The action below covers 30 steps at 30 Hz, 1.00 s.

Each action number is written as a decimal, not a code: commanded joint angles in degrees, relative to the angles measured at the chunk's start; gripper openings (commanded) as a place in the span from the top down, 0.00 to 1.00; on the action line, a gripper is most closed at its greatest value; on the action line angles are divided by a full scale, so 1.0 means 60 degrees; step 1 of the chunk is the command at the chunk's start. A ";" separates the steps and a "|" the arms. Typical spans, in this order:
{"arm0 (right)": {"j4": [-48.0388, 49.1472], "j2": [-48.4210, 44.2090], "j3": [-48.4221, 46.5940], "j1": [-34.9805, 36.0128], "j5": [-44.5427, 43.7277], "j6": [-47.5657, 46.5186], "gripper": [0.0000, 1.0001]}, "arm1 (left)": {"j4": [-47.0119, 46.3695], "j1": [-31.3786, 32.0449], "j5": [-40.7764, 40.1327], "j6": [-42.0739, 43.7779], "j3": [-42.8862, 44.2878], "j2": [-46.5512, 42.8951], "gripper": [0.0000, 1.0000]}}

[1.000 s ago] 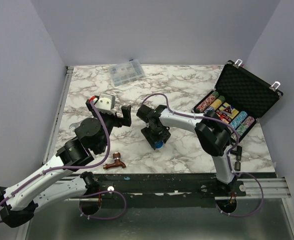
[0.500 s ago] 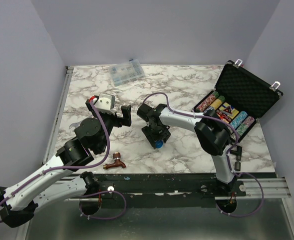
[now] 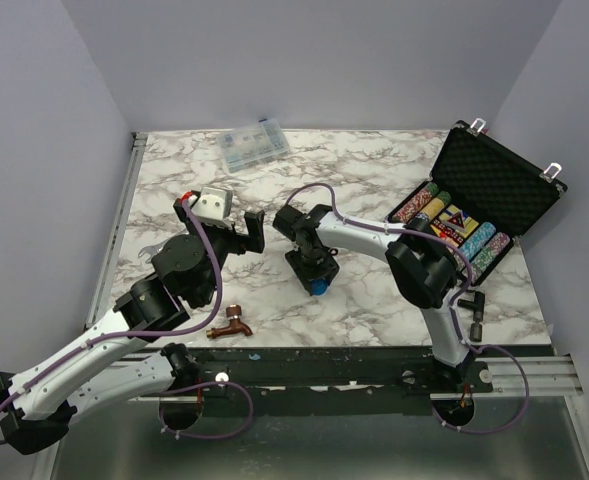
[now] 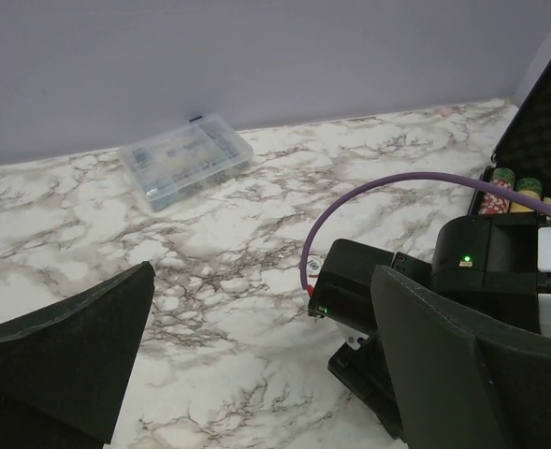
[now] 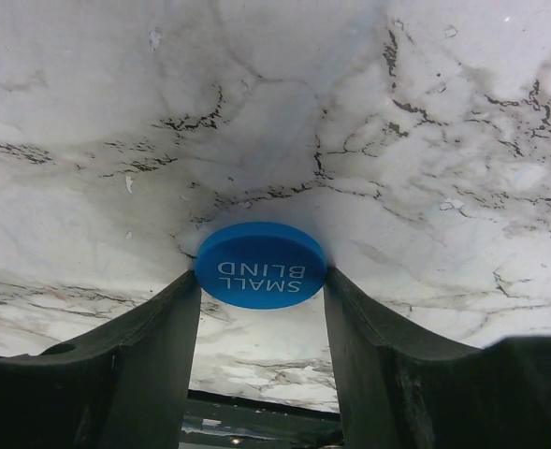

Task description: Pack up texas hold em set

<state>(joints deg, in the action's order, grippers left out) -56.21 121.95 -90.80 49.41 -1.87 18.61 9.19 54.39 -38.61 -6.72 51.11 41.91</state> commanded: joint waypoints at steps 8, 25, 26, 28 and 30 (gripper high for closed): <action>0.2445 0.0193 0.0990 -0.0092 -0.1083 0.0350 0.57 | 0.0047 -0.0027 0.0217 -0.0067 0.0301 0.0011 0.01; 0.3361 -0.3170 0.3290 -0.1730 -0.2214 0.0932 0.70 | 0.0067 -0.0031 0.0307 -0.0139 0.0322 0.0031 0.01; 0.3315 -0.3427 0.3386 -0.2094 -0.2258 0.0888 0.70 | 0.0067 -0.0027 0.0337 -0.0140 0.0316 0.0031 0.01; 0.3248 -0.3910 0.3525 -0.2795 -0.2262 0.0721 0.70 | 0.0079 -0.0026 0.0334 -0.0151 0.0330 0.0013 0.01; 0.3123 -0.4289 0.3573 -0.3499 -0.2412 0.0503 0.70 | 0.0080 -0.0027 0.0356 -0.0154 0.0329 0.0016 0.01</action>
<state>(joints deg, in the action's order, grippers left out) -38.13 102.08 -70.13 35.11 -11.79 22.96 9.50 54.39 -37.80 -6.98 51.33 42.30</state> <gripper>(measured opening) 0.514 0.985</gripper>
